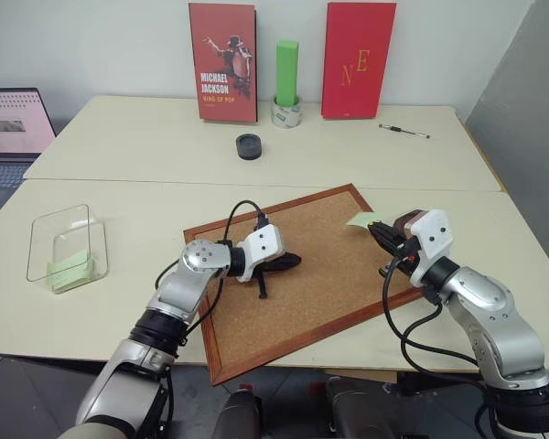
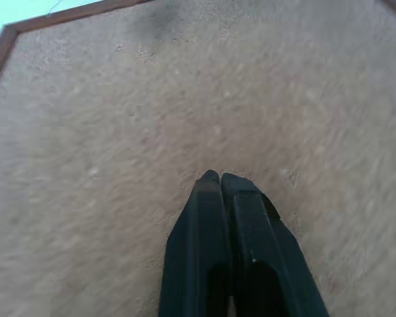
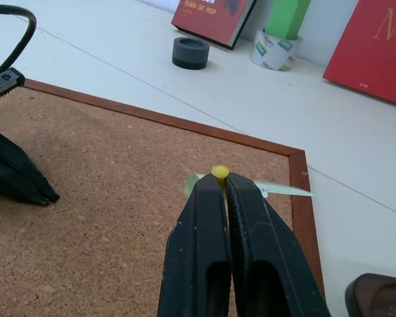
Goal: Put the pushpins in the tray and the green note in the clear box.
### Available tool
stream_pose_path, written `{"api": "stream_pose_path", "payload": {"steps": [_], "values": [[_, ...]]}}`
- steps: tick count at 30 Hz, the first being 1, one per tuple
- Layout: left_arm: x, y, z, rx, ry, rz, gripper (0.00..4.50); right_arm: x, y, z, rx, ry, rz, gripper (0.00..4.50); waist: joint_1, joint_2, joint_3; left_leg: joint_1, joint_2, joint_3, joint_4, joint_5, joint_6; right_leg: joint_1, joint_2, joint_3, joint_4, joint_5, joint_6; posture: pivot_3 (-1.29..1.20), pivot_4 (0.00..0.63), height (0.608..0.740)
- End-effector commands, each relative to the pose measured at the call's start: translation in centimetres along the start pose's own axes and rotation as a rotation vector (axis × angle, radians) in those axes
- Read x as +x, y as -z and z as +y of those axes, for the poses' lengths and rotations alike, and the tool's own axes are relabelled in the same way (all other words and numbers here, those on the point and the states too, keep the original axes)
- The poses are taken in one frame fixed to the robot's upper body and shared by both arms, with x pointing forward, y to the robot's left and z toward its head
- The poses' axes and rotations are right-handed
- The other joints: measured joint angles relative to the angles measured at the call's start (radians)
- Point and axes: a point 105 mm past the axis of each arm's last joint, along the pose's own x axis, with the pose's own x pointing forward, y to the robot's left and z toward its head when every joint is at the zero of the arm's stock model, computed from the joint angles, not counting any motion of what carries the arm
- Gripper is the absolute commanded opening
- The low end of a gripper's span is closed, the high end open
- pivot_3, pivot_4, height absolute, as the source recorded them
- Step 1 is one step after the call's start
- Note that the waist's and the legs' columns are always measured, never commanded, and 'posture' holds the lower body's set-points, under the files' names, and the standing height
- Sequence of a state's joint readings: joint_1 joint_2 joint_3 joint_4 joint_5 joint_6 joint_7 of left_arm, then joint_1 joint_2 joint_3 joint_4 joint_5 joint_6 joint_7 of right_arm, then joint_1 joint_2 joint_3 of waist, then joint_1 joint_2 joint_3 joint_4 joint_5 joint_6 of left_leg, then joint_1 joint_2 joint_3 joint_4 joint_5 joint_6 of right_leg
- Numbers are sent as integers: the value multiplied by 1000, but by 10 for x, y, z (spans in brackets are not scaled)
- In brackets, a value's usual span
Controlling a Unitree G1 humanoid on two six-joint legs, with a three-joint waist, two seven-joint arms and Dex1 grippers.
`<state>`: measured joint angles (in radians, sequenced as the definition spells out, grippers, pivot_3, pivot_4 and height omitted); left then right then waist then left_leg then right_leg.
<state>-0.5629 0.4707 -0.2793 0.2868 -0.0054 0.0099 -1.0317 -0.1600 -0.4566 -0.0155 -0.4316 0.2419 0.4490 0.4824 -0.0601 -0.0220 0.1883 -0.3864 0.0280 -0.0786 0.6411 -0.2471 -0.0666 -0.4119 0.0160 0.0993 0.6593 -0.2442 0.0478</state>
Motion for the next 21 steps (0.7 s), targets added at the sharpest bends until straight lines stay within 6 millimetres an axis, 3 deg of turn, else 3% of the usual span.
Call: {"api": "stream_pose_path", "payload": {"steps": [1,9,19,21], "values": [[-11,-36,29,148,-96,-84,922,2,-25,2,-38,-23,-68,0,2,0,0,0,0,0,0,0,0,0,0,0,0,0,0,0,150,740],[-21,-77,49,184,-96,-197,2501,6,-37,0,-27,-30,-60,0,4,0,0,-12,-1,0,1,0,0,-9,0,-1,0,2,3,0,150,740],[-14,-82,51,341,-16,-139,4429,9,-52,-1,-14,-35,-44,0,3,0,0,-13,-1,-1,2,0,0,-10,0,-1,1,2,3,0,150,740],[-9,-82,55,355,-25,-134,4492,9,-54,0,-10,-39,-41,0,3,0,0,-13,-1,-1,2,0,0,-10,0,-1,1,2,3,0,150,740]]}}
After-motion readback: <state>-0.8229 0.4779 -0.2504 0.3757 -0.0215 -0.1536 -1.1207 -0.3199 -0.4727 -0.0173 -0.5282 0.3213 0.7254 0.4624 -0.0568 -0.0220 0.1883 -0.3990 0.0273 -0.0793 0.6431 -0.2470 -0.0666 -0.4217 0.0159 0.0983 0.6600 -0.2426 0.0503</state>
